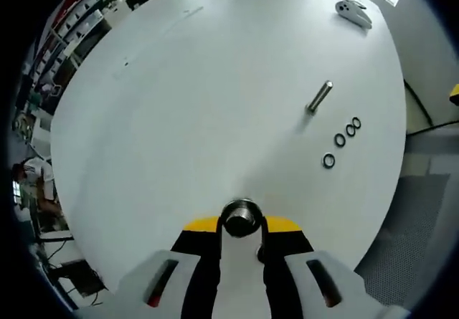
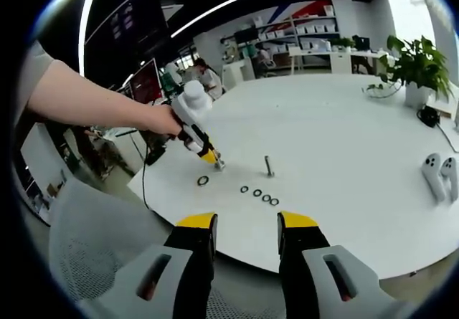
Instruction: Place the washer onto the threaded stud by aligning its center hole with the stud, sliding it down to the base, and recovering from edge contact or off-axis alignment until the washer reaches the visible bottom stop.
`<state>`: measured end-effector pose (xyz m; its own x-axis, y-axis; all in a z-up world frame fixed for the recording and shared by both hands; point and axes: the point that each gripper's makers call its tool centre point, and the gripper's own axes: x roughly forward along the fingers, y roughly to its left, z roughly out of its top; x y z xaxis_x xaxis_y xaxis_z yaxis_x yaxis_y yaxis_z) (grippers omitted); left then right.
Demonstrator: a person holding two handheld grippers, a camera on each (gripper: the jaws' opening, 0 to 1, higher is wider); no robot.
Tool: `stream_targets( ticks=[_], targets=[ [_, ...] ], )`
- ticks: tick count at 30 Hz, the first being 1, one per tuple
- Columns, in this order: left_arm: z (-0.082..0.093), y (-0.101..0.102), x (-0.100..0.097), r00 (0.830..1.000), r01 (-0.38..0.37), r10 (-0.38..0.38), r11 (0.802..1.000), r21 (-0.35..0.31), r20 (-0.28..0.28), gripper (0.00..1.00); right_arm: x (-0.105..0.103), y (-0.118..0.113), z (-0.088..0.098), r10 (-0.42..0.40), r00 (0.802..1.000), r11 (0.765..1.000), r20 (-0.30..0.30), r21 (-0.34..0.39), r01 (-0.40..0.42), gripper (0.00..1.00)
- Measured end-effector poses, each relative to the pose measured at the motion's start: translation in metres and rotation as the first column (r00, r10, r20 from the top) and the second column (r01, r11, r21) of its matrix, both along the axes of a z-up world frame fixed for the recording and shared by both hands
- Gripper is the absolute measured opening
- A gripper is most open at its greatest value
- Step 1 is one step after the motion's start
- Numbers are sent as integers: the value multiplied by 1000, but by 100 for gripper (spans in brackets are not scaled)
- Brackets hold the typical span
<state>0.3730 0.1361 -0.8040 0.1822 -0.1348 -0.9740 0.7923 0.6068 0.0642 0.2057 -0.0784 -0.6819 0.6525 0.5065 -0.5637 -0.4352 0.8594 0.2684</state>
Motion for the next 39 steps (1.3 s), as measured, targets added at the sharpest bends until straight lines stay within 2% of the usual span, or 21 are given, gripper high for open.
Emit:
stream_targets(
  ticks=[11,17,25,29,31,39],
  targets=[
    [-14,0,-2,1000,-16,16,1000,7,7,19,0,-1,0,-4,1000,1000,-1,-2,4,36],
    [-19,2,-2,998,-55,55,998,-11,5,19,0,-1,-1,-4,1000,1000,-3,-5,4,36],
    [-18,3,-5,996,-94,94,994,-47,-6,20,-1,-2,-3,1,1000,1000,-12,-16,-1,35],
    [-18,3,-12,993,-112,110,993,-42,-30,24,-2,1,-3,16,1000,1000,-11,-15,-16,35],
    [-16,5,-13,994,-108,108,993,-39,-10,27,-2,1,-3,19,1000,1000,-12,-14,-19,35],
    [-8,12,-26,983,-181,180,982,-44,-29,27,-3,5,-2,37,999,999,-10,-8,-37,35]
  ],
)
